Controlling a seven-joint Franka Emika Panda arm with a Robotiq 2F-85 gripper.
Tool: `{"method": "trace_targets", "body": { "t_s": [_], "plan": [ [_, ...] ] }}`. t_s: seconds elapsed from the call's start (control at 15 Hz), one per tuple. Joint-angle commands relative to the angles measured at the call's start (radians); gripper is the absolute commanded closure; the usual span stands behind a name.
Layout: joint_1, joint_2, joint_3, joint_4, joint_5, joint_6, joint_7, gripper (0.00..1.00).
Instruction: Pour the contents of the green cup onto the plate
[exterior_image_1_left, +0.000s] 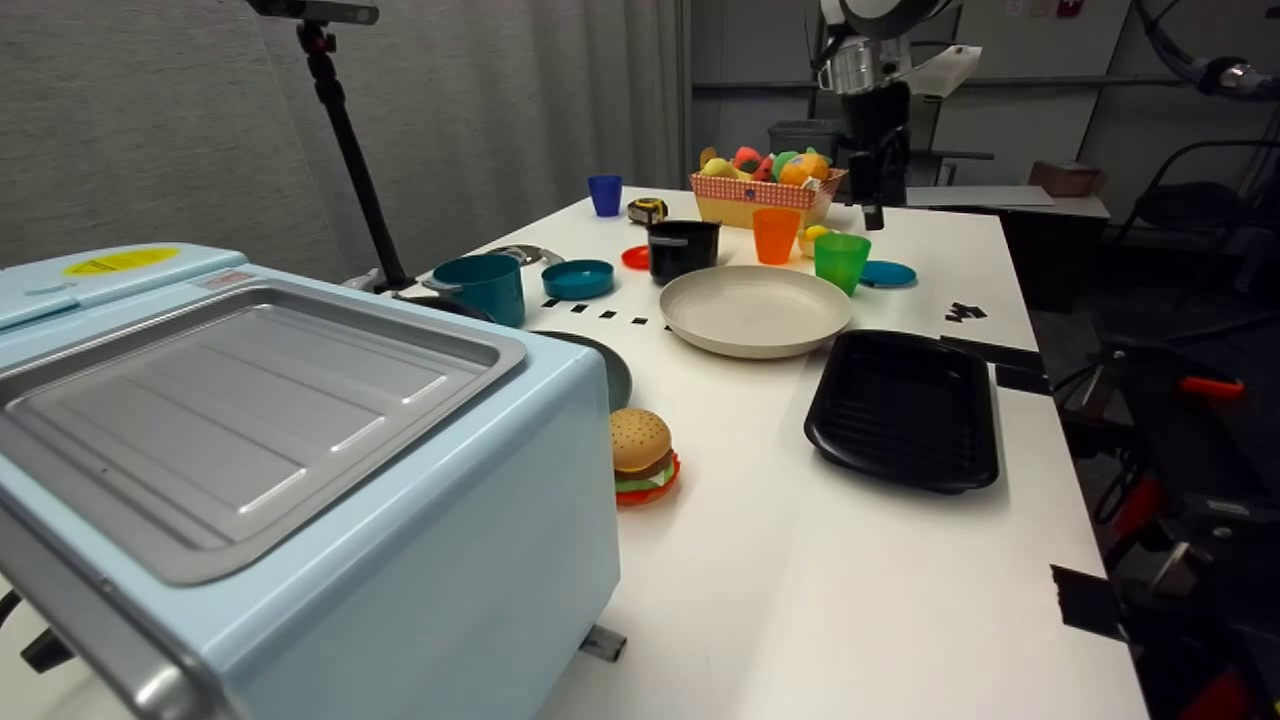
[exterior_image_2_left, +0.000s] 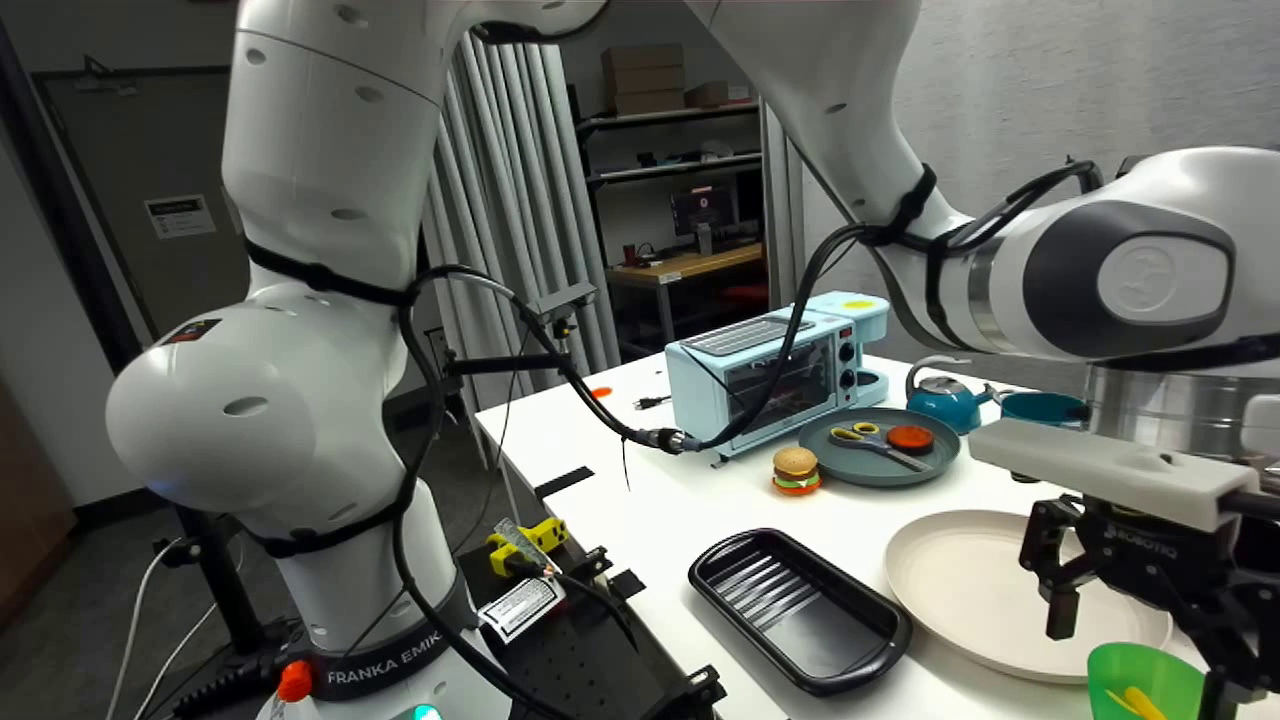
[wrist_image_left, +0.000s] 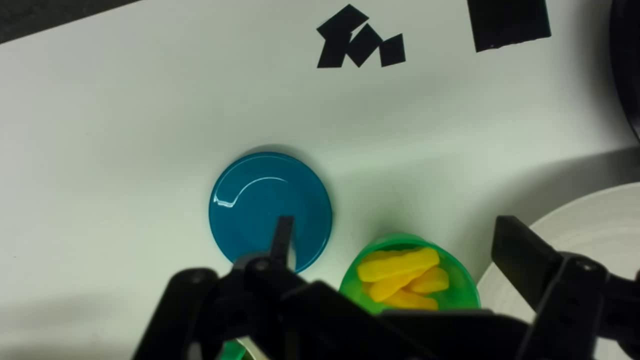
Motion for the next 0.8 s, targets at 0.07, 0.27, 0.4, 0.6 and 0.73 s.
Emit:
{"method": "trace_targets", "body": {
  "t_s": [0.07,0.27,0.4,0.6,0.73],
  "plan": [
    [-0.054,0.118,0.032,0.127,0.003,-0.038,-0.154,0.00],
    [-0.082,0.164,0.065,0.167,0.000,-0.055,-0.276,0.00],
    [-0.083,0.185,0.074,0.184,-0.015,-0.060,-0.319,0.00],
    [-0.077,0.207,0.080,0.199,-0.033,-0.048,-0.350,0.00],
    [-0.073,0.218,0.082,0.209,-0.042,-0.034,-0.350,0.00]
  ]
}}
